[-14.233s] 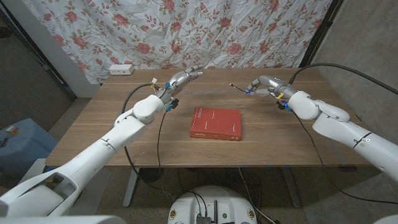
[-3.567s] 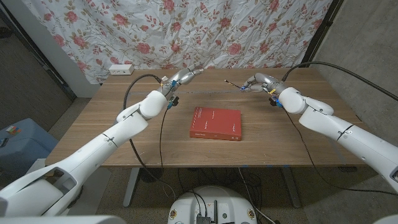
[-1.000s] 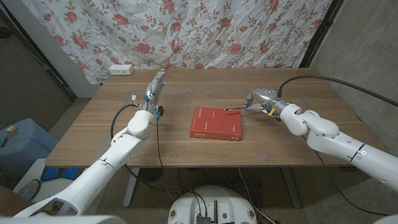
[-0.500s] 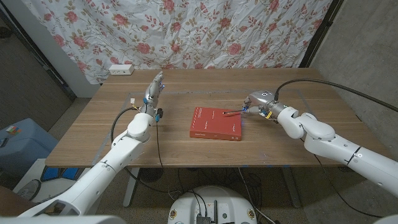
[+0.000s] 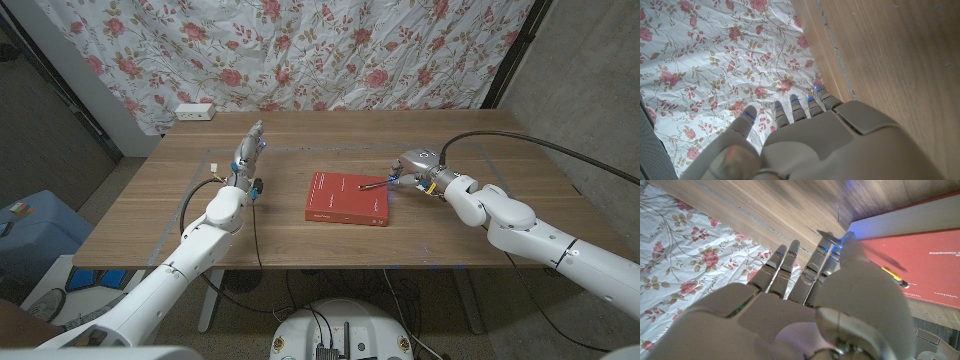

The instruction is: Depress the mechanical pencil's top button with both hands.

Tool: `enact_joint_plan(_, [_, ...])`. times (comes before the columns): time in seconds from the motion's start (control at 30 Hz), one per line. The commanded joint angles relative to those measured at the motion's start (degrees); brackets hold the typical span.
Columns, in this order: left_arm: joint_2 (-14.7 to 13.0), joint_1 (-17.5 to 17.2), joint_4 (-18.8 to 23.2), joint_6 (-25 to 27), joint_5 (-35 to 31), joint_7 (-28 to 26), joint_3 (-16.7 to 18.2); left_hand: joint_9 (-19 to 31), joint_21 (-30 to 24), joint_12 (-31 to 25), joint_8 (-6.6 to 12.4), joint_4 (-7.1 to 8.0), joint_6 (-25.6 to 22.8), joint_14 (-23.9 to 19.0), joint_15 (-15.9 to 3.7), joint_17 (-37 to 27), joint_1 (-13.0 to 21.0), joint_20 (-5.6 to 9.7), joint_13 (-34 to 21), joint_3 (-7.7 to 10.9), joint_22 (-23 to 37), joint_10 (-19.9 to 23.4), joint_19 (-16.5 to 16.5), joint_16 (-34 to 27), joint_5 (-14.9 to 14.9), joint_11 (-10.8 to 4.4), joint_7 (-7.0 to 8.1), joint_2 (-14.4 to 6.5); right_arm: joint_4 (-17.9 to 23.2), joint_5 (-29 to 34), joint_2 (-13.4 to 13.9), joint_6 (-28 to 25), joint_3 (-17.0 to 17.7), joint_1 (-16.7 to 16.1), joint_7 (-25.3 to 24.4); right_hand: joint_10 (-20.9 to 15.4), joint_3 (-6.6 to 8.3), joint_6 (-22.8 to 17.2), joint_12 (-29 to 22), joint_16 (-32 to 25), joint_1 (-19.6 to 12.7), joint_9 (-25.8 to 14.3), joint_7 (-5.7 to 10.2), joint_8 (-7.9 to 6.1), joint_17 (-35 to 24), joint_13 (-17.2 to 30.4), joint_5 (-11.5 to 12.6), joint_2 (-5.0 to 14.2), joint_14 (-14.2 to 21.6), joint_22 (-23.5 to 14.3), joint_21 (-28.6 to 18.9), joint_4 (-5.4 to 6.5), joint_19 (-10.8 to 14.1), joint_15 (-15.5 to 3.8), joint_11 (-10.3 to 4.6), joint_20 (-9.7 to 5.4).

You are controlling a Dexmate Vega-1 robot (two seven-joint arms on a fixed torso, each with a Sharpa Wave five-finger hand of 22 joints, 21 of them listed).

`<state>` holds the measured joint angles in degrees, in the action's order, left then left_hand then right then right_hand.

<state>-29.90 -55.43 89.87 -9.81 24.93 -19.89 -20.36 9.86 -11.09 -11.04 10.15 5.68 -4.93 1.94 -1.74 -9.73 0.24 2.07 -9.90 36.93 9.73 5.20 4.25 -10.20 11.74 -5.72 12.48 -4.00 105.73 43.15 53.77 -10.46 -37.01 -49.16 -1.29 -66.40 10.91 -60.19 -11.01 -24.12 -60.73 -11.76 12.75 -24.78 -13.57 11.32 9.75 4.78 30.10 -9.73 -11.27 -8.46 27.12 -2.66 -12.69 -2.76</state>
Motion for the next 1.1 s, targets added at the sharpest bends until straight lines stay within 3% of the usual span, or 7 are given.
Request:
enact_joint_plan(0.03, [0.1,-0.48,-0.06,-0.23,0.71,0.16,-0.24,-0.05,-0.27,0.02,-0.01,0.22,0.07,-0.23,-4.66,-0.07,-0.07,1.38,-0.13,0.17,0.15,-0.05,0.71,-0.01,0.1,-0.13,0.18,-3.49,0.58,0.59,0.15,-1.04,0.19,-0.93,-0.27,1.09,-0.52,0.92,0.34,0.54,0.27,-0.11,0.03,0.31,0.1,0.19,0.29,-0.75,-0.58,-0.13,-0.24,-0.29,0.34,-8.42,0.14,-2.2])
enact_joint_plan(0.43, [-0.06,-0.82,-0.1,-0.46,0.97,0.33,-0.28,-0.06,-0.25,0.03,0.0,0.43,0.05,-0.32,-4.58,-0.06,-0.01,1.18,-0.13,0.26,0.13,-0.07,0.86,0.0,0.16,-0.01,0.17,-3.67,1.82,2.67,0.08,-3.43,-0.37,-1.15,1.43,4.01,-1.08,3.52,0.67,0.77,0.26,-0.25,0.05,1.26,0.09,0.12,0.6,-1.79,-1.43,-0.13,-0.08,-0.38,0.22,-8.14,0.1,-1.39])
enact_joint_plan(0.73, [-0.63,-1.88,0.91,-0.26,1.1,-0.38,0.34,-0.06,-0.24,0.01,0.0,0.58,0.06,-0.41,-4.61,-0.07,0.02,1.12,-0.13,0.31,0.13,-0.04,0.94,-0.01,0.19,0.02,0.18,-3.79,2.58,3.26,0.23,-3.83,-0.75,-0.82,3.61,7.26,-1.84,6.84,0.72,1.44,0.26,-0.04,-0.02,2.84,0.31,0.05,1.09,-3.78,-2.63,-0.12,0.11,-0.53,-0.22,-8.04,-0.01,-0.45])
enact_joint_plan(1.1, [-0.63,-1.95,0.37,-0.65,1.34,0.03,0.37,-0.06,-0.21,0.01,0.01,0.78,0.04,-0.54,-4.53,-0.07,0.03,1.01,-0.13,0.38,0.13,-0.03,1.02,-0.03,0.23,0.05,0.18,-3.91,3.55,3.56,0.52,-3.97,-0.66,-0.64,5.48,15.02,-2.73,14.06,0.96,3.39,0.97,0.38,-0.1,6.65,0.61,-0.15,2.03,-5.8,-5.72,-0.06,0.34,-0.11,-1.56,-7.83,0.0,0.73])
